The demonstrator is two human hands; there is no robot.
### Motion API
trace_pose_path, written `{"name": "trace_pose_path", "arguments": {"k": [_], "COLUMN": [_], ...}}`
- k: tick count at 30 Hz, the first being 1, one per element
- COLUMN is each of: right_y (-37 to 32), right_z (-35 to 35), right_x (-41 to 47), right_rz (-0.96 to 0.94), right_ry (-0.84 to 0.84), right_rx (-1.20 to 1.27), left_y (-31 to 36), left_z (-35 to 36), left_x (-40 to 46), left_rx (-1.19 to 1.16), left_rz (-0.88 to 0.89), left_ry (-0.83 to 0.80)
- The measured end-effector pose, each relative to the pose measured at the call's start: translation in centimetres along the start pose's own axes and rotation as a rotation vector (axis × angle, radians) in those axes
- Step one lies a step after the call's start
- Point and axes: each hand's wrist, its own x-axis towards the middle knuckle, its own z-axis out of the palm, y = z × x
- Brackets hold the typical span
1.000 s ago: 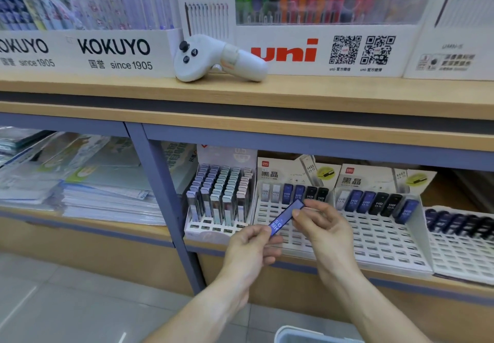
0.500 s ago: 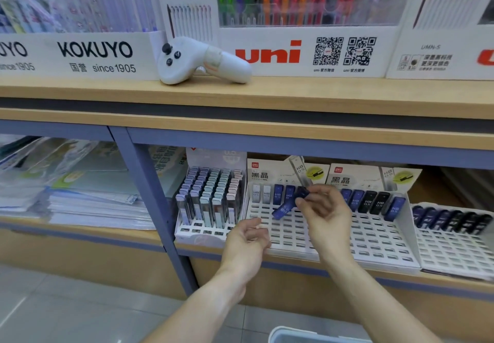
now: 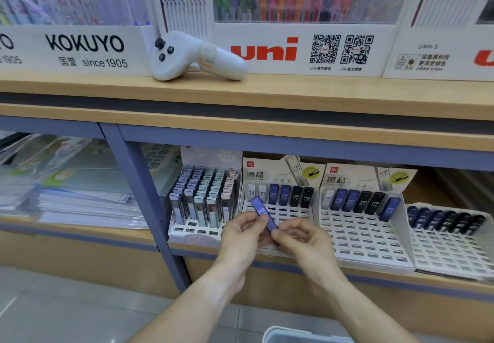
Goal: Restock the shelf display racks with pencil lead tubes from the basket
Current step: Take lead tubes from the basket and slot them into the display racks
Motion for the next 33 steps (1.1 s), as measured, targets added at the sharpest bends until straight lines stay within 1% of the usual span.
{"name": "trace_pose_path", "arguments": {"k": [2, 4, 6, 7, 10, 12, 14, 16, 17, 20, 22, 27, 29, 33], "right_y": [0.1, -0.4, -1.2, -1.6, -2.2, -2.4, -2.7, -3.0, -3.0, -2.3, -1.6, -0.7, -0.9, -1.0], "right_z": [-0.3, -0.7, -0.9, -1.0, -1.1, -1.1, -1.1, -1.1, -1.1, -0.9, -0.8, -0.9, -1.0, -0.6], "right_x": [0.1, 0.8, 1.7, 2.0, 2.7, 3.1, 3.7, 4.7, 5.2, 6.4, 6.9, 7.3, 7.7, 8.7], "right_rz": [-0.076, -0.158, -0.226, -0.258, -0.317, -0.348, -0.392, -0.458, -0.490, -0.551, -0.563, -0.566, -0.602, -0.670], "right_ry": [-0.018, 0.036, 0.074, 0.061, -0.027, -0.050, 0.022, 0.137, 0.168, 0.153, 0.124, 0.086, 0.087, 0.039], "right_rx": [-0.164, -0.285, -0.320, -0.323, -0.345, -0.351, -0.330, -0.343, -0.382, -0.525, -0.577, -0.663, -0.714, -0.940], "left_y": [0.0, -0.3, -0.5, -0.6, -0.6, -0.5, -0.4, -0.2, -0.2, -0.5, -0.8, -1.3, -1.5, -1.7], "left_z": [0.2, 0.2, 0.4, 0.4, 0.4, 0.3, 0.2, 0.0, -0.1, -0.6, -0.9, -1.3, -1.4, -1.5], "left_x": [0.1, 0.4, 0.6, 0.6, 0.9, 1.2, 1.4, 1.4, 1.2, 0.7, 0.5, 0.8, 1.0, 1.3], "left_rx": [0.078, 0.227, 0.368, 0.413, 0.437, 0.437, 0.519, 0.691, 0.764, 0.922, 0.997, 1.061, 1.074, 1.075], "left_rz": [0.012, 0.051, 0.092, 0.104, 0.117, 0.125, 0.167, 0.251, 0.276, 0.281, 0.282, 0.244, 0.243, 0.251], "left_ry": [-0.009, -0.035, -0.073, -0.086, -0.095, -0.097, -0.054, 0.010, 0.014, -0.035, -0.064, -0.112, -0.117, -0.116]}}
